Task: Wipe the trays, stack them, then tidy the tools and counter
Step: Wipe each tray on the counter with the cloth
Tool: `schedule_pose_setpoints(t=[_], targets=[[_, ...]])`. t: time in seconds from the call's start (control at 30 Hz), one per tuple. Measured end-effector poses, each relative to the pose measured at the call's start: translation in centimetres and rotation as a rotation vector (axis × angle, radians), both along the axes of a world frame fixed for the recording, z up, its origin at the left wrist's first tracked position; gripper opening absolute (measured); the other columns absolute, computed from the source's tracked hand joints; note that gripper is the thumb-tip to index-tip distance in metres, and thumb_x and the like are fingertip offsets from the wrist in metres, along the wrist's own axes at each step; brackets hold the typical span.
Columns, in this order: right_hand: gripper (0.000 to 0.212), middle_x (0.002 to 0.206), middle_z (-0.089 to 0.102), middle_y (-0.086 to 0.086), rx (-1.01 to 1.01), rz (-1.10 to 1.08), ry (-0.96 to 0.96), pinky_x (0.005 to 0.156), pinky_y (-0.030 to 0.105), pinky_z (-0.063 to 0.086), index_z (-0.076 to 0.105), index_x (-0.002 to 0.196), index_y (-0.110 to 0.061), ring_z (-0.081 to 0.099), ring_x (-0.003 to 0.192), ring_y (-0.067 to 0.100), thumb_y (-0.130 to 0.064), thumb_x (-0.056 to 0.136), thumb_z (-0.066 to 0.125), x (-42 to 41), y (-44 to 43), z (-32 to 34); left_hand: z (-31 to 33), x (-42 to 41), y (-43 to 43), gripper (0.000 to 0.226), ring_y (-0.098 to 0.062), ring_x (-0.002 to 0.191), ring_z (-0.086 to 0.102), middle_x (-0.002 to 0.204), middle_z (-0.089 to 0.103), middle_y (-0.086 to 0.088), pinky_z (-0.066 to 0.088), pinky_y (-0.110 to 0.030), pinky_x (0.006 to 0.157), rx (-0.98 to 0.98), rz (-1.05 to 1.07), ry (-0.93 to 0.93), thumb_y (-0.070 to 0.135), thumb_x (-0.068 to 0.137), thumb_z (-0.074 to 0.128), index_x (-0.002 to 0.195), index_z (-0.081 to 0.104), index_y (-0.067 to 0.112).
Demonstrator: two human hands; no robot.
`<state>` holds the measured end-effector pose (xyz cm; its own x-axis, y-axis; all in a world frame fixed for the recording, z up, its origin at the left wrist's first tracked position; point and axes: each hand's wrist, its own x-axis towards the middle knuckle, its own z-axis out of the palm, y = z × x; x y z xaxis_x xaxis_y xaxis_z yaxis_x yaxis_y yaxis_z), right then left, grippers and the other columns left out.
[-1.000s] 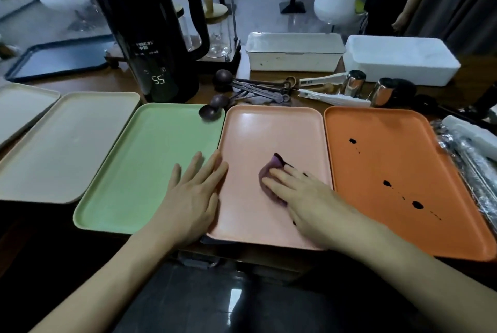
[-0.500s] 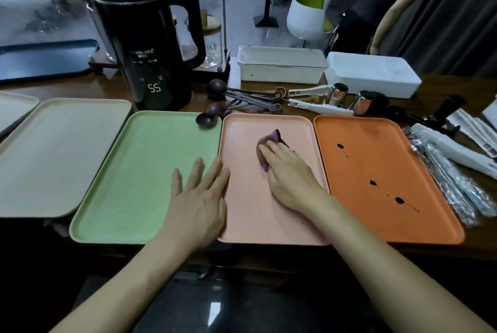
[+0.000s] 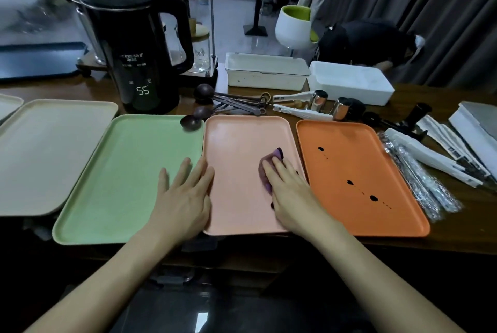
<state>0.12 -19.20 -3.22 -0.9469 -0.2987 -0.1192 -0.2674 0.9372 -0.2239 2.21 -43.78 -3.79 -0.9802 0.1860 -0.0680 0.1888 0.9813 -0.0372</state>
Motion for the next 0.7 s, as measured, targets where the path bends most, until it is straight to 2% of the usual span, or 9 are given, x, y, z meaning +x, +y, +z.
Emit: schedule_pose_setpoints(t=[0.13, 0.23, 0.27, 0.33, 0.4, 0.43, 0.5, 0.6, 0.7], targets=[[0.058, 0.169, 0.008, -0.003, -0.347, -0.036, -0.135, 0.125, 0.031, 0.005, 0.013, 0.162, -0.020, 0.002, 0.155, 0.014, -0.028, 0.109, 0.035, -0.8, 0.5, 1.5, 0.2, 0.0, -0.1, 0.065, -0.041, 0.140, 0.046, 0.155, 0.048, -0.007, 0.041, -0.074, 0.099, -0.043, 0.000, 0.017, 0.034, 0.085, 0.031, 0.142, 0.057, 0.015], [0.050, 0.160, 0.033, -0.010, -0.594, -0.085, -0.139, 0.115, 0.018, 0.021, 0.034, 0.157, -0.025, 0.029, 0.147, 0.008, -0.024, 0.107, 0.040, -1.3, 4.0, 2.8, 1.3, -0.6, 1.2, 0.062, -0.039, 0.154, 0.019, 0.167, 0.027, -0.001, 0.021, -0.069, 0.115, -0.004, 0.053, -0.019, 0.034, 0.091, 0.033, 0.150, 0.046, 0.024], [0.047, 0.155, 0.043, -0.010, -0.582, -0.082, -0.100, 0.112, 0.020, 0.027, 0.042, 0.153, -0.028, 0.038, 0.142, 0.009, -0.023, 0.106, 0.042, -1.8, 5.2, 2.9, 1.8, -0.8, 2.1, 0.058, -0.037, 0.156, 0.012, 0.169, 0.020, 0.001, 0.015, -0.064, 0.119, 0.036, 0.080, -0.020, 0.037, 0.094, 0.034, 0.151, 0.044, 0.029], [0.042, 0.141, 0.060, -0.008, -0.559, -0.073, -0.047, 0.106, 0.027, 0.040, 0.056, 0.143, -0.030, 0.053, 0.130, 0.013, -0.019, 0.103, 0.047, -2.7, 7.0, 2.9, 3.0, -1.0, 4.6, 0.052, -0.033, 0.150, 0.031, 0.163, 0.036, -0.001, 0.027, -0.050, 0.118, 0.172, 0.050, 0.060, 0.044, 0.096, 0.034, 0.143, 0.054, 0.032], [0.041, 0.125, 0.068, -0.009, -0.539, -0.029, -0.024, 0.098, 0.031, 0.047, 0.063, 0.135, -0.032, 0.060, 0.115, 0.013, -0.017, 0.099, 0.052, -3.4, 8.0, 3.0, 4.3, -0.8, 8.0, 0.038, -0.021, 0.120, 0.060, 0.134, 0.065, 0.004, 0.047, -0.036, 0.098, 0.363, -0.009, 0.107, 0.046, 0.098, 0.046, 0.127, 0.066, 0.032], [0.040, 0.119, 0.068, -0.012, -0.492, 0.027, -0.038, 0.094, 0.029, 0.047, 0.064, 0.132, -0.034, 0.060, 0.110, 0.011, -0.017, 0.097, 0.055, -3.6, 8.3, 3.1, 4.7, -0.6, 9.5, 0.030, -0.016, 0.103, 0.064, 0.118, 0.070, 0.009, 0.052, -0.033, 0.087, 0.427, -0.021, 0.096, 0.048, 0.097, 0.054, 0.119, 0.069, 0.032], [0.042, 0.112, 0.058, -0.015, -0.349, 0.188, -0.091, 0.093, 0.029, 0.044, 0.063, 0.133, -0.035, 0.054, 0.110, 0.012, -0.021, 0.094, 0.061, -3.7, 8.9, 3.1, 5.0, -0.1, 11.7, 0.028, -0.011, 0.084, 0.063, 0.100, 0.071, 0.011, 0.053, -0.035, 0.077, 0.455, -0.030, 0.070, 0.054, 0.092, 0.064, 0.108, 0.068, 0.032], [0.046, 0.121, 0.054, -0.009, -0.227, 0.319, -0.088, 0.102, 0.038, 0.042, 0.058, 0.136, -0.036, 0.048, 0.118, 0.019, -0.034, 0.092, 0.066, -4.0, 9.3, 2.9, 4.1, 0.5, 12.7, 0.033, -0.015, 0.085, 0.065, 0.099, 0.072, 0.009, 0.053, -0.037, 0.077, 0.479, 0.030, 0.048, 0.053, 0.087, 0.070, 0.112, 0.062, 0.033], [0.027, 0.114, 0.061, -0.005, -0.215, 0.361, 0.073, 0.091, 0.039, 0.046, 0.067, 0.120, -0.032, 0.053, 0.109, 0.022, -0.036, 0.094, 0.063, -4.4, 8.9, 3.2, 3.7, 0.6, 12.7, 0.026, -0.016, 0.083, 0.068, 0.094, 0.073, 0.008, 0.056, -0.039, 0.075, 0.564, 0.063, 0.058, 0.047, 0.088, 0.066, 0.109, 0.057, 0.035]])
